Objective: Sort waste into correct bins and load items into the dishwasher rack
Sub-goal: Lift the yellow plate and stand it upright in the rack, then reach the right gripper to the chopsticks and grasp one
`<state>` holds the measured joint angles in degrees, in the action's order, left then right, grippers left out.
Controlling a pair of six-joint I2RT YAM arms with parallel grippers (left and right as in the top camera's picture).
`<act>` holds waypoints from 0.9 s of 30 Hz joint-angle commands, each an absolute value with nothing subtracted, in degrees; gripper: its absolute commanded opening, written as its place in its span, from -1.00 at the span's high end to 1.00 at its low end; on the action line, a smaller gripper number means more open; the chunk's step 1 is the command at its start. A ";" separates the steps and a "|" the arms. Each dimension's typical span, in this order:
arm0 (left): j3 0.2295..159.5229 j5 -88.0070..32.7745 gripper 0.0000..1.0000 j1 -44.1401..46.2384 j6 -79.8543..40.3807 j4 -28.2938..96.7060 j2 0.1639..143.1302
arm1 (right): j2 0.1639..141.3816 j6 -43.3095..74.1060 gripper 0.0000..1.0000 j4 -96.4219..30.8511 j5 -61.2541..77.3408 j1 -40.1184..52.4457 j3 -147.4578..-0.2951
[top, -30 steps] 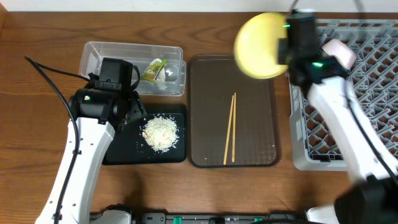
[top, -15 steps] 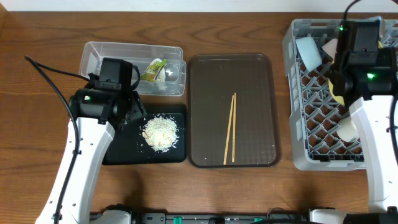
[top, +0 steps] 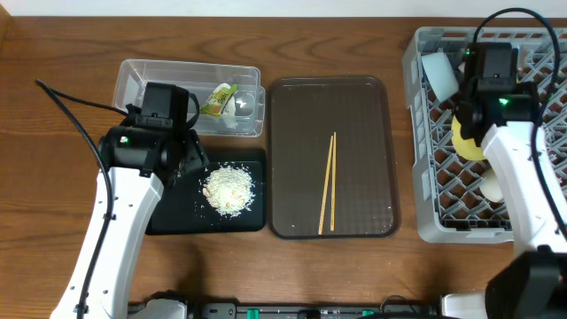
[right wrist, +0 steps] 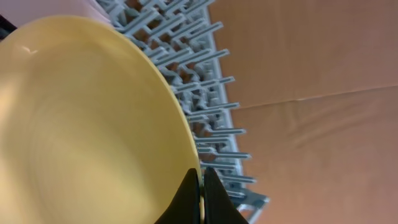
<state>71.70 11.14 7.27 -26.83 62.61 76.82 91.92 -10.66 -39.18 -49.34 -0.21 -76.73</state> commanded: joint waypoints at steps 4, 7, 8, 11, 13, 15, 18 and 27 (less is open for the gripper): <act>71.48 12.01 -0.65 7.03 -27.14 62.74 77.17 | 91.79 -4.54 0.02 -36.42 -45.60 0.47 -76.77; 71.48 12.01 -0.65 7.03 -27.14 62.74 77.17 | 90.35 -4.51 -0.22 -35.33 -45.54 1.39 -76.84; 71.48 12.03 -0.65 7.03 -27.14 62.74 77.17 | 89.34 -4.51 -0.27 -35.03 -45.52 1.91 -76.84; 71.48 12.03 -0.65 7.03 -27.14 62.74 77.17 | 85.67 -4.51 -0.35 -34.26 -39.90 4.43 -76.88; 71.48 12.03 -0.65 7.03 -27.14 62.72 77.17 | 82.70 -4.47 -0.38 -34.98 -30.00 7.01 -76.88; 71.48 12.03 -0.65 7.03 -27.14 62.72 77.17 | 80.44 -3.53 -0.37 -36.51 -17.93 9.47 -76.86; 71.48 12.03 -0.65 7.03 -27.14 62.72 77.17 | 79.40 1.96 -0.29 -39.20 -3.64 12.60 -76.84; 71.48 12.03 -0.65 7.03 -27.14 62.74 77.17 | 86.13 17.56 -0.20 -47.09 4.08 22.28 -70.46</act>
